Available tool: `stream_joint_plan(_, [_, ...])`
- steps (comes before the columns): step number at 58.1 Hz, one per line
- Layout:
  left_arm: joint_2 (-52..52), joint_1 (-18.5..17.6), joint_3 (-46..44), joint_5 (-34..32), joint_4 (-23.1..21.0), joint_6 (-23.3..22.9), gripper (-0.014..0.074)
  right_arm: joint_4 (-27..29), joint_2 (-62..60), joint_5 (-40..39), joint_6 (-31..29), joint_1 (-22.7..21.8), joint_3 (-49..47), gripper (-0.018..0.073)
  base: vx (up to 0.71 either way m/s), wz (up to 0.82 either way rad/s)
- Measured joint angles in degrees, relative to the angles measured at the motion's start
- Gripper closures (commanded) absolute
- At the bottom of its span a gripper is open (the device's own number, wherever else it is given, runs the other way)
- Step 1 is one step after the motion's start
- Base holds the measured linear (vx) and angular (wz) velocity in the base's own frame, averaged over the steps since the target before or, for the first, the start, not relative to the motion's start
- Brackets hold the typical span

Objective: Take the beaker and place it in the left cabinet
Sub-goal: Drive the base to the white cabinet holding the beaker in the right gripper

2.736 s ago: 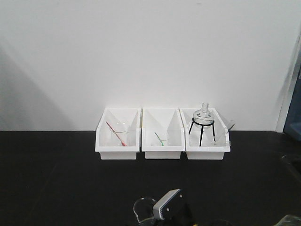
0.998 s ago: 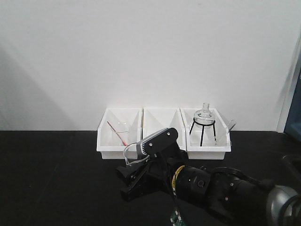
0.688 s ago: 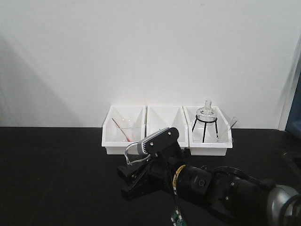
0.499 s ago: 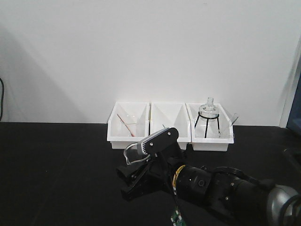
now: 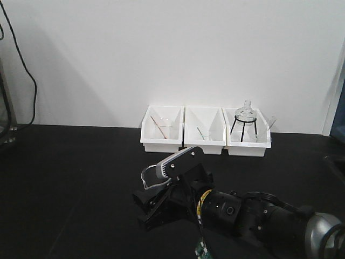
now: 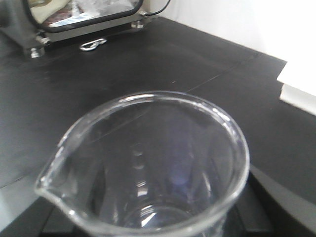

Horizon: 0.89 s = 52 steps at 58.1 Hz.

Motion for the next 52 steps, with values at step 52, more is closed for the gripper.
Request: stream_joint_plan(52, [0.0,0.0,0.0,0.0,0.0,0.0,0.0603,0.0,0.0,0.1,0.0,0.0,0.0,0.0334,-0.19,0.40])
